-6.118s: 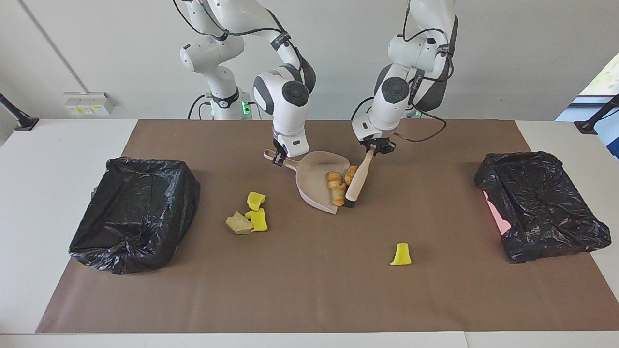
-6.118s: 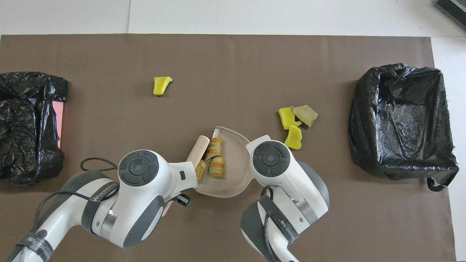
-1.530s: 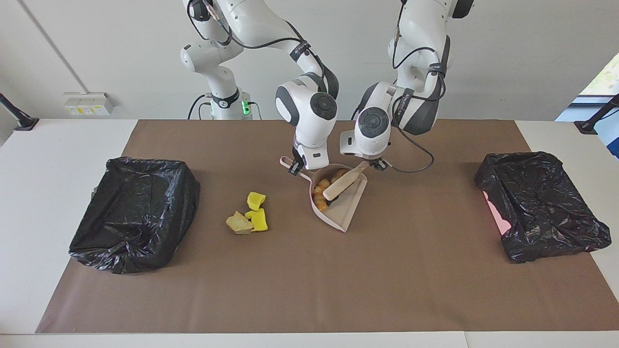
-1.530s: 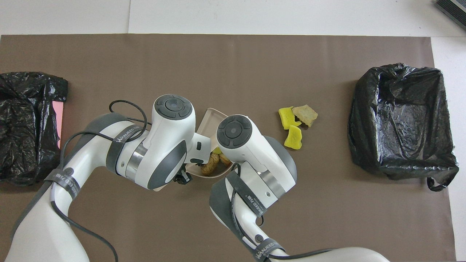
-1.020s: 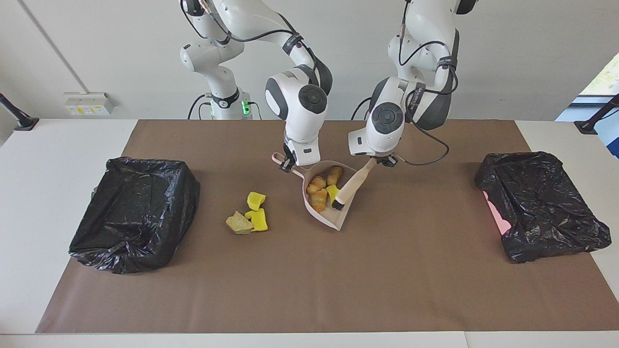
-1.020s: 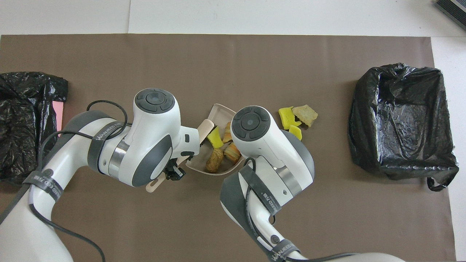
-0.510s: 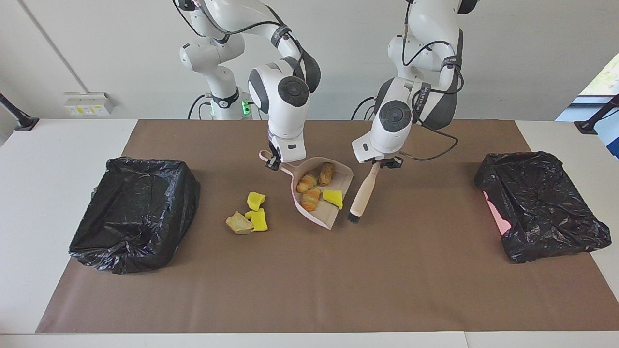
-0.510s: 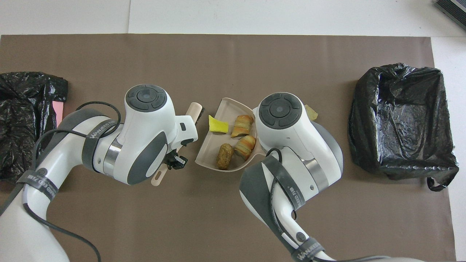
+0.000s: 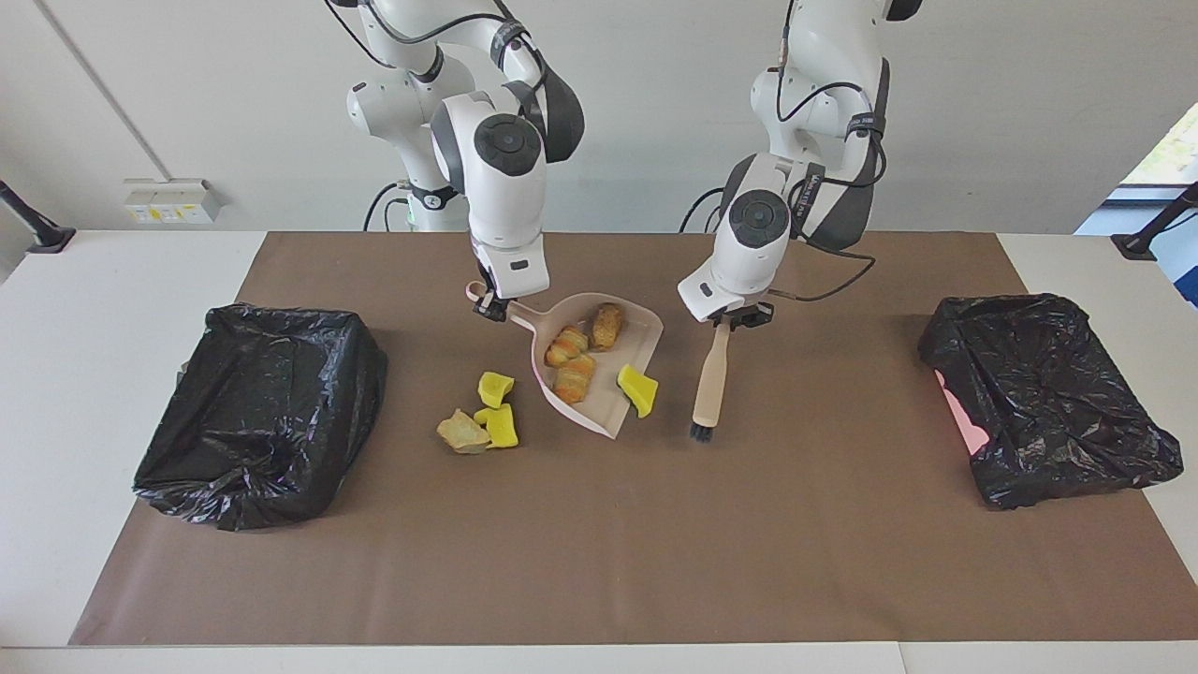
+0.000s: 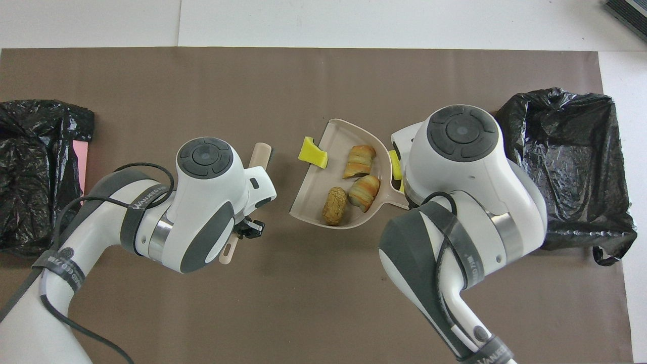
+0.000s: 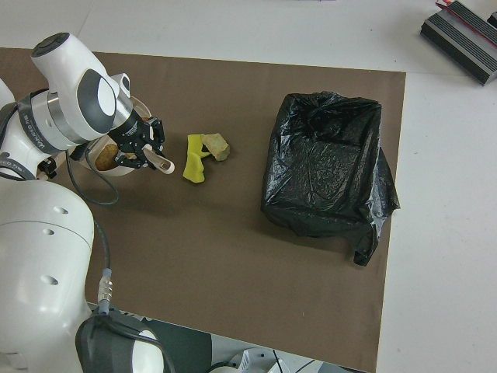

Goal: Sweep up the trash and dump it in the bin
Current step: 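Lift the dustpan with the right gripper toward the nearest black bag, then tip the dustpan with the right gripper while the left gripper drops the brush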

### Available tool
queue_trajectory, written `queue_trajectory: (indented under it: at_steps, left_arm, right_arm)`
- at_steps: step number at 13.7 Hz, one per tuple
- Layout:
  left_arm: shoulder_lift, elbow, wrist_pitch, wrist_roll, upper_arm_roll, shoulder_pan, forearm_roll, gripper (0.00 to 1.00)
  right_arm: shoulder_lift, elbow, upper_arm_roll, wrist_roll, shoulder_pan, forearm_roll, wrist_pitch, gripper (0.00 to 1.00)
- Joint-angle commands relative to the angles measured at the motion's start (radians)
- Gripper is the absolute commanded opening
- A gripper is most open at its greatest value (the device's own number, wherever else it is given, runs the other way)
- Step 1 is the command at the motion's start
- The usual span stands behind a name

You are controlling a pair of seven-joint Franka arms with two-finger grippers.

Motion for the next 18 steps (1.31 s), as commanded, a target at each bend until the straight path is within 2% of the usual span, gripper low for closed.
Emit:
queue_trajectory:
  at_steps: [1,3,5,7,9,10,12,14,18]
  left_arm:
    - [-0.067,-0.085,0.038,-0.026,0.003,-0.009,0.007,0.0]
    - [-0.083,-0.106,0.015,-0.026,-0.002,-0.021,-0.005,0.0]
    - [-0.136,-0.172,0.004,-0.108,-0.001,-0.112,-0.023,0.0]
    - [-0.187,-0.237,0.014,-0.211,-0.001,-0.197,-0.129,0.0]
    - [-0.208,-0.252,0.011,-0.252,-0.001,-0.266,-0.193,0.0]
    - [-0.213,-0.255,0.017,-0.316,-0.001,-0.318,-0.23,0.0]
    - [-0.222,-0.264,0.034,-0.435,-0.001,-0.401,-0.255,0.0]
    - [-0.227,-0.264,0.064,-0.534,-0.001,-0.458,-0.331,0.0]
    - [-0.189,-0.26,0.149,-0.686,-0.002,-0.547,-0.35,0.0]
  right_arm:
    - [-0.049,-0.004,0.005,-0.041,-0.037,0.0,-0.014,0.0]
    - [-0.091,-0.001,0.005,-0.082,-0.107,0.0,0.003,0.0]
    - [-0.124,0.002,0.005,-0.153,-0.195,0.01,0.035,0.0]
    - [-0.143,0.008,0.005,-0.24,-0.29,0.036,0.044,0.0]
    - [-0.148,0.008,0.0,-0.344,-0.409,0.126,0.043,0.0]
    - [-0.146,0.008,0.0,-0.409,-0.474,0.163,0.044,0.0]
    - [-0.144,0.014,-0.003,-0.51,-0.598,0.171,0.046,0.0]
    - [-0.143,0.026,-0.017,-0.587,-0.708,0.167,0.043,0.0]
    - [-0.07,0.077,-0.024,-0.777,-0.867,0.115,0.054,0.0]
